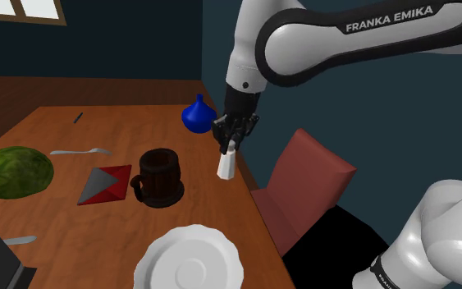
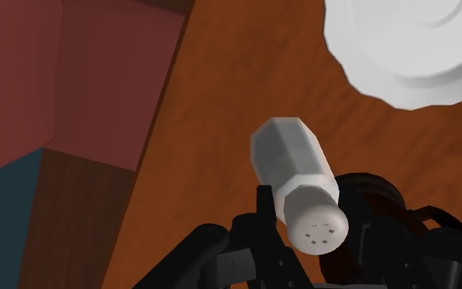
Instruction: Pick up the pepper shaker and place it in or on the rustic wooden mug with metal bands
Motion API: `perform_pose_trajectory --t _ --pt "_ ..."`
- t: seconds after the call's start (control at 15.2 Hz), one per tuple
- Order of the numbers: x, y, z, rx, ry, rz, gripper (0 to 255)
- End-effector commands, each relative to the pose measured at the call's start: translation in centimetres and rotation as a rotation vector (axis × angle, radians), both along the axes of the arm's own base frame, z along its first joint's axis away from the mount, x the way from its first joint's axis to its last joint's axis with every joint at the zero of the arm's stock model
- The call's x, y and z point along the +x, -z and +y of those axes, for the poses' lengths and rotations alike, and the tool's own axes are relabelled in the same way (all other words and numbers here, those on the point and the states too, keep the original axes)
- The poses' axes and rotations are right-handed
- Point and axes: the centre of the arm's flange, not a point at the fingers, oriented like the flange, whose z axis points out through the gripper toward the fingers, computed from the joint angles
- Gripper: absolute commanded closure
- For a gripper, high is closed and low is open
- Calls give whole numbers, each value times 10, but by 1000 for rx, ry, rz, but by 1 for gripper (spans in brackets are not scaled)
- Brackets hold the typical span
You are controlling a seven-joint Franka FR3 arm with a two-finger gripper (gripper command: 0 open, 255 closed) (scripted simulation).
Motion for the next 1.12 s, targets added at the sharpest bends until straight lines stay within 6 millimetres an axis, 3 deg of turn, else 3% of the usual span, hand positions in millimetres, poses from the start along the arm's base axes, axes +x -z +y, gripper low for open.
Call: perform_pose_trajectory --t 0.0,0.86,1.06 --pt "1 -10 -1 0 0 0 255" --pt "1 -73 -1 0 0 0 255" --pt "31 -80 24 0 0 0 255"
